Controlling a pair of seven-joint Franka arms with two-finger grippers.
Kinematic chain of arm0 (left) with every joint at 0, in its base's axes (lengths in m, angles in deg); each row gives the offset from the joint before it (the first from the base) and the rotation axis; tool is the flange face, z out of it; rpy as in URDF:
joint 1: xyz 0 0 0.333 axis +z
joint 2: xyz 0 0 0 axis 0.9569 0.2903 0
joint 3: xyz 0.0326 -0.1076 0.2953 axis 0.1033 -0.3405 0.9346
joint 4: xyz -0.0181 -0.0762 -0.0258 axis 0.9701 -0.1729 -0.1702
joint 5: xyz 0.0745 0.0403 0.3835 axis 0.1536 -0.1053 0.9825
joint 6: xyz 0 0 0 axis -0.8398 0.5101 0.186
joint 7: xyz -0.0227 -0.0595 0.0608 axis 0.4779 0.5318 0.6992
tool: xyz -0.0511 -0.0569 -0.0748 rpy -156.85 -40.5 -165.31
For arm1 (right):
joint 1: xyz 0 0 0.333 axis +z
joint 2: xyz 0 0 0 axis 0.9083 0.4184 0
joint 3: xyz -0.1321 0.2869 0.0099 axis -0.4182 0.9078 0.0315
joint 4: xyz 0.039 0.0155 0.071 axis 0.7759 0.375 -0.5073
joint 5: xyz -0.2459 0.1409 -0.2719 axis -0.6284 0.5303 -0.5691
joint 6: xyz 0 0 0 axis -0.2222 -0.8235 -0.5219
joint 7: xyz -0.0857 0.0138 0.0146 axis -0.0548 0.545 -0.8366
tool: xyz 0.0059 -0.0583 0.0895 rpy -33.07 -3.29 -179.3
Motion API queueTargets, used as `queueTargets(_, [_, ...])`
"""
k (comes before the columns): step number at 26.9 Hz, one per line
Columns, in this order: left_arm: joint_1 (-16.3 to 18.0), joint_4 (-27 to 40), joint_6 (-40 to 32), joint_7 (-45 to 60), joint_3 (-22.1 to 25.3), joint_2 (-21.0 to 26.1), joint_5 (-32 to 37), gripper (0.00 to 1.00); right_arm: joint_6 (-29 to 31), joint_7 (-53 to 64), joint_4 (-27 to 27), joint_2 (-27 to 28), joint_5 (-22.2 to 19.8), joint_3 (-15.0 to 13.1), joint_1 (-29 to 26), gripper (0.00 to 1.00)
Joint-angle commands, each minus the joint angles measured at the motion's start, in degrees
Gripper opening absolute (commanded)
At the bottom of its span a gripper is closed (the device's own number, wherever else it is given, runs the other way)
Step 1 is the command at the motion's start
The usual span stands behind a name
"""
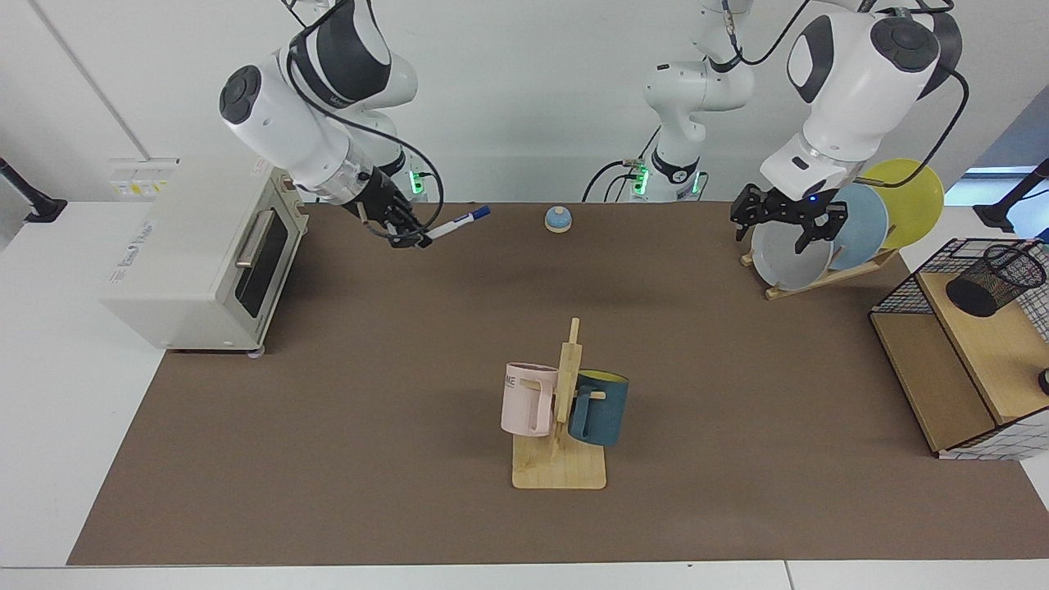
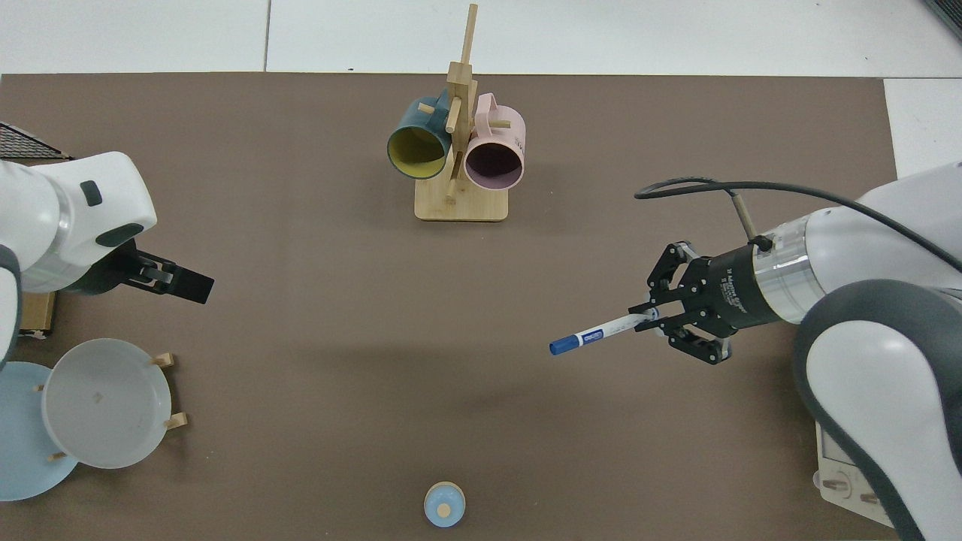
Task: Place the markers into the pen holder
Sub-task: 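Carry the marker to the middle with the right gripper while the left gripper approaches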
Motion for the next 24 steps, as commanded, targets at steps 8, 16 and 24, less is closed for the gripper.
queueTargets(8, [-5.24, -2.44, 0.16, -21.4, -0.45, -0.98, 2.54, 1.0, 13.79, -21.62, -4.34, 1.99, 11.98, 0.03, 10.82, 0.0])
queueTargets(16, [-5.51, -2.87, 0.95, -44.26, -0.72, -1.95, 2.54, 1.0, 22.67, -31.83, -4.26, 3.3, 12.07, 0.03, 15.58, 0.0])
queueTargets(24, [-6.47, -5.34, 2.0, -54.38, -6.95, -1.51, 11.05, 1.0, 30.41, -39.56, -4.26, 5.85, 11.98, 0.03, 20.41, 0.0])
